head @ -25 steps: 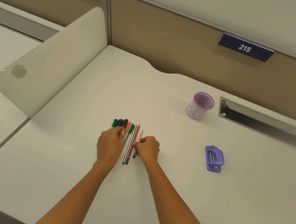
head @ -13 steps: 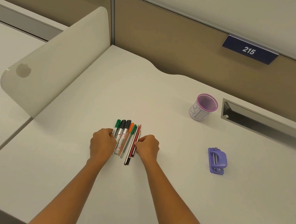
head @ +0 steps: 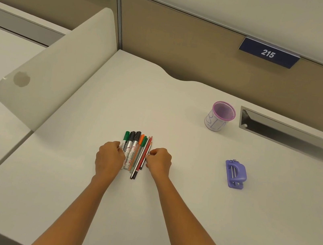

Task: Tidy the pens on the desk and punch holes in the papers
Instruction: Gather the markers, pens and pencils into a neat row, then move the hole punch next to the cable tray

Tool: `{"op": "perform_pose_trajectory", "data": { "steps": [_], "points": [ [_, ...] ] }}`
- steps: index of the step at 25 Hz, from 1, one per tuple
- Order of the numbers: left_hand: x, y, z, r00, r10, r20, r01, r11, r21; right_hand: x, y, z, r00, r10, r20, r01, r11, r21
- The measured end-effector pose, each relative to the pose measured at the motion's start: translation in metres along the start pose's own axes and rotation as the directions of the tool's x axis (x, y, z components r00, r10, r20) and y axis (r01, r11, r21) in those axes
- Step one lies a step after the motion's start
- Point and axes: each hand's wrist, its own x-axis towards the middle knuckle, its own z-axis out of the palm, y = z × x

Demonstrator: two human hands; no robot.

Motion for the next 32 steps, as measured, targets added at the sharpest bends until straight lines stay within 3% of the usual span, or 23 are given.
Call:
{"op": "perform_pose_trajectory", "data": {
  "steps": [4,10,16,21,24,29,32],
  "points": [
    [-0.002,0.001,-0.001,0.999,0.039,-0.032,-0.039,0.999,0.024,0.001,0.014,-0.014,0.998,0.055,-0.027,-0.053,0.997,0.051],
    [-0.023,0.032,0.017,0.972,0.228,-0.05,-0.221,0.968,0.123,0.002,0.047,-0.064,0.99,0.126,-0.066,-0.118,0.986,0.118],
    [-0.061,0.079,0.065,0.94,0.327,0.098,-0.327,0.945,-0.012,-0.002,0.088,-0.133,0.962,0.105,-0.252,-0.069,0.986,0.148],
    [-0.107,0.123,0.109,0.896,0.342,0.283,-0.326,0.94,-0.106,0.0,0.124,-0.197,0.88,0.056,-0.472,-0.006,0.994,0.107],
    [-0.128,0.152,0.134,0.874,0.325,0.362,-0.29,0.946,-0.148,0.015,0.147,-0.222,0.902,0.13,-0.411,-0.125,0.991,0.038],
    [-0.144,0.191,0.167,0.845,0.279,0.456,-0.241,0.96,-0.141,0.042,0.166,-0.229,0.958,0.138,-0.253,-0.139,0.99,0.014],
    [-0.151,0.209,0.177,0.868,0.236,0.437,-0.194,0.971,-0.138,0.055,0.171,-0.241,0.978,0.165,-0.129,-0.151,0.982,0.116]
  ]
}}
